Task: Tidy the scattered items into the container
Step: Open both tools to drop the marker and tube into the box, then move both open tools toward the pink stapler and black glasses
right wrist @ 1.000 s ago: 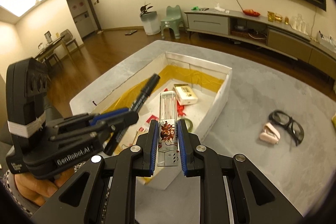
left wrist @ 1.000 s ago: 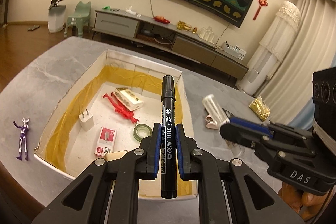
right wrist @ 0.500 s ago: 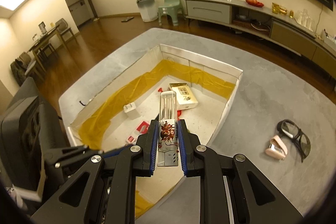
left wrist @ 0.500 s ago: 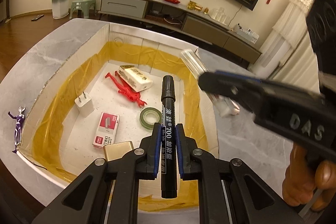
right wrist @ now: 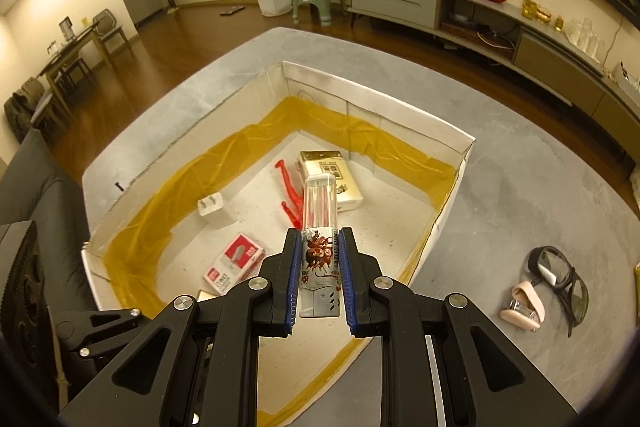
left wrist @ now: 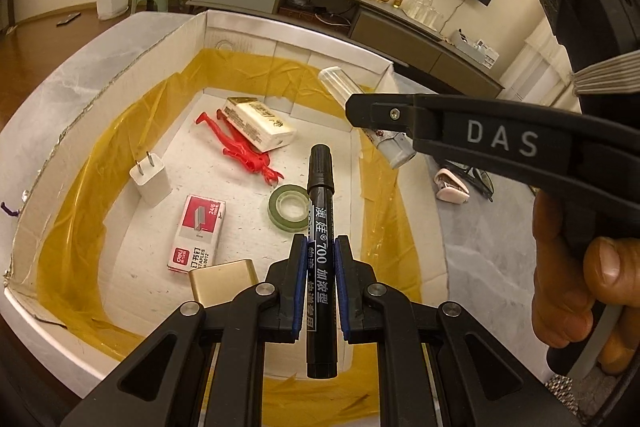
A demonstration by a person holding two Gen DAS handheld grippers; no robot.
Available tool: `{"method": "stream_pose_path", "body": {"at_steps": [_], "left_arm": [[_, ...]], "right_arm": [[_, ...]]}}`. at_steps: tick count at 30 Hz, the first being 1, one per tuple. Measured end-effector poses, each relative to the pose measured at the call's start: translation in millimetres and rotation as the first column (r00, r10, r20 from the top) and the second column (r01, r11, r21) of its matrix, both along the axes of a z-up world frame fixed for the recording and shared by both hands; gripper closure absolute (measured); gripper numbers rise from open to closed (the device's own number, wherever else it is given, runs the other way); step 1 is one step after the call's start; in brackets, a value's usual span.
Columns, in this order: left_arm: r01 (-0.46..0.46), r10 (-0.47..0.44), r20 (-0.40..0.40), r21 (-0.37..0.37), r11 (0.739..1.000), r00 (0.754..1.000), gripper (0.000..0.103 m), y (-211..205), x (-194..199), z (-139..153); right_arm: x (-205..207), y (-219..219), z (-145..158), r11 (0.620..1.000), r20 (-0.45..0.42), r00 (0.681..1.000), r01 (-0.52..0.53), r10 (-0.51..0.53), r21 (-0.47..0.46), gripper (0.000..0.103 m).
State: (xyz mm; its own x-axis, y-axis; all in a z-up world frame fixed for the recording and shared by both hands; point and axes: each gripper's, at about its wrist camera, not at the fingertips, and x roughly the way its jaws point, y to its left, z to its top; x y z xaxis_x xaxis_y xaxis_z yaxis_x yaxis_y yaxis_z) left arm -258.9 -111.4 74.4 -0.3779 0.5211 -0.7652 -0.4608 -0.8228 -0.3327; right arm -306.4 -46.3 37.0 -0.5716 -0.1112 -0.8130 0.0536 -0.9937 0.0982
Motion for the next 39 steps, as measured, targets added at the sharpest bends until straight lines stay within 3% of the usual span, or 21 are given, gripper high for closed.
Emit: {"method": "stream_pose_path", "body": {"at_steps": [2,3,5,13,39], "left_arm": [[0.013,-0.013,0.019,0.013,1.000,1.000,0.079,-1,-2,-2],[0.017,-0.017,0.026,0.021,1.000,1.000,0.066,-2,-3,-3],[0.004,-0.005,0.016,0.023,1.000,1.000,0.049,-6,-3,-3],[-0.016,0.017,-0.007,0.066,0.998,1.000,0.049,-26,-2,5],[0.004,-0.002,-0.065,0.034,0.999,0.998,0.049,-18,44,35]], "right_arm": [[-5,3,-3,1.000,0.003,1.000,0.012,-0.012,0.007,0.081],[-7,6,-5,1.000,0.003,1.000,0.023,-0.023,0.006,0.075],[-7,9,-5,0.999,0.000,0.999,0.038,-0.038,0.002,0.074],[3,10,-2,0.998,-0.014,0.999,0.038,-0.038,-0.040,0.074],[66,3,20,0.991,-0.045,0.999,-0.006,0.000,-0.134,0.074]]}}
